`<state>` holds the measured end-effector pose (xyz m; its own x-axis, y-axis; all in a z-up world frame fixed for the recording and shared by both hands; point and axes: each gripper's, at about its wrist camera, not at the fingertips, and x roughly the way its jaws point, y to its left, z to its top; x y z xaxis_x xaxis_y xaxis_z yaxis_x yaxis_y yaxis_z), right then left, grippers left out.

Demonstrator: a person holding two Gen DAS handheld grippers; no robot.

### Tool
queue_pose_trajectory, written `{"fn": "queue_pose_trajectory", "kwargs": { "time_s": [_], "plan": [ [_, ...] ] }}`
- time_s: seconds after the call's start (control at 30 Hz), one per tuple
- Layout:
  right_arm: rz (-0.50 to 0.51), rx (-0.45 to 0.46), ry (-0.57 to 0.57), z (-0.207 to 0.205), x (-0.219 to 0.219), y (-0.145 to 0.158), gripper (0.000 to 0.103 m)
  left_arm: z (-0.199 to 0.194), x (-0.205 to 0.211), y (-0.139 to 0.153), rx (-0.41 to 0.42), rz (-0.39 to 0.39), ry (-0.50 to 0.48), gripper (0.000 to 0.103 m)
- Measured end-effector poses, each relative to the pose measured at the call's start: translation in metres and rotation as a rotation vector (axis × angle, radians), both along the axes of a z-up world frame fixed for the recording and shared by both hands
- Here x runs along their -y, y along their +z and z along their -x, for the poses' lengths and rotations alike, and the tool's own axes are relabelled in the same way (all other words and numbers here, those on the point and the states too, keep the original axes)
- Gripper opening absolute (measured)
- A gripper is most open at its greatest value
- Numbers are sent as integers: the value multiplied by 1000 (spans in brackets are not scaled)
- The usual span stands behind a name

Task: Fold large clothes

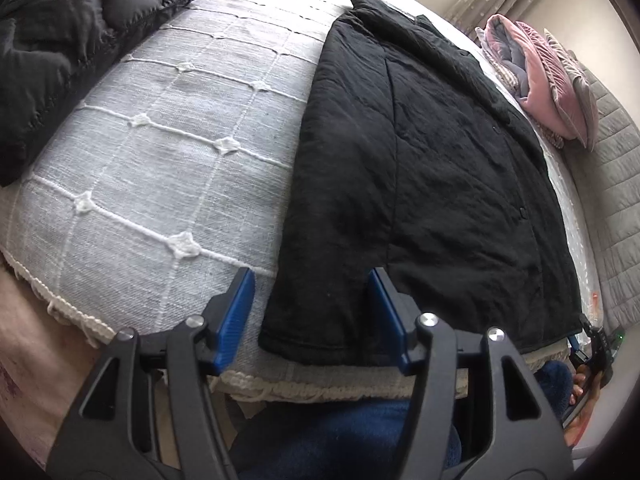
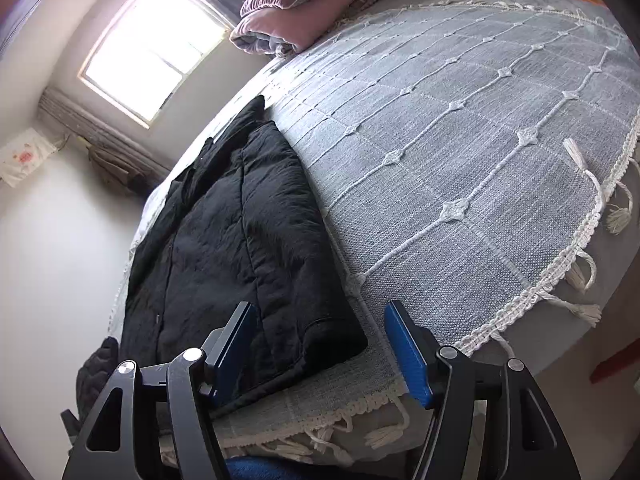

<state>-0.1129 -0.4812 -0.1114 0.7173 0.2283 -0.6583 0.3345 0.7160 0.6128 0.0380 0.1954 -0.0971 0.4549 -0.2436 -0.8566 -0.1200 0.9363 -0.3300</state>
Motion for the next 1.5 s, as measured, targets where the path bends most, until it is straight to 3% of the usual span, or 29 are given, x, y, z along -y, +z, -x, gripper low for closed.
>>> {"fn": "queue_pose_trajectory", "kwargs": {
  "time_s": [0.17,0.23,0.3,0.37,0.6,1.03,1.13,1.2,1.43,1.47,1.5],
  "plan": [
    [-35,37,32,-5,-6,2,59,-6,4,-1,-3,10,4,53],
    [-29,31,27,-8,-8,0,52,-7,8,-1,3,-6,5,53],
    [-34,27,26,-10,-8,-5,36,-8,10,-2,0,-15,6,53],
    [-42,27,23,-8,-8,-11,33,-10,12,-2,-6,-31,9,53],
    [1,9,19,-11,-13,-12,33,-13,27,0,-20,-140,-15,53],
    [9,-2,10,-12,-15,-12,33,-15,33,0,-19,-170,-18,53],
    [32,-6,13,-12,-17,-9,31,-13,38,2,-10,-174,-22,38],
    [43,-2,17,-12,-19,-8,21,-14,42,4,-6,-174,-20,30],
    [5,1,12,-15,-18,-7,22,-21,43,1,-25,-160,-40,32],
    [0,-3,14,-17,-18,-8,22,-21,43,1,-25,-161,-42,27],
    [-5,-6,18,-19,-18,-9,21,-21,43,2,-20,-167,-43,14]
  ]
}}
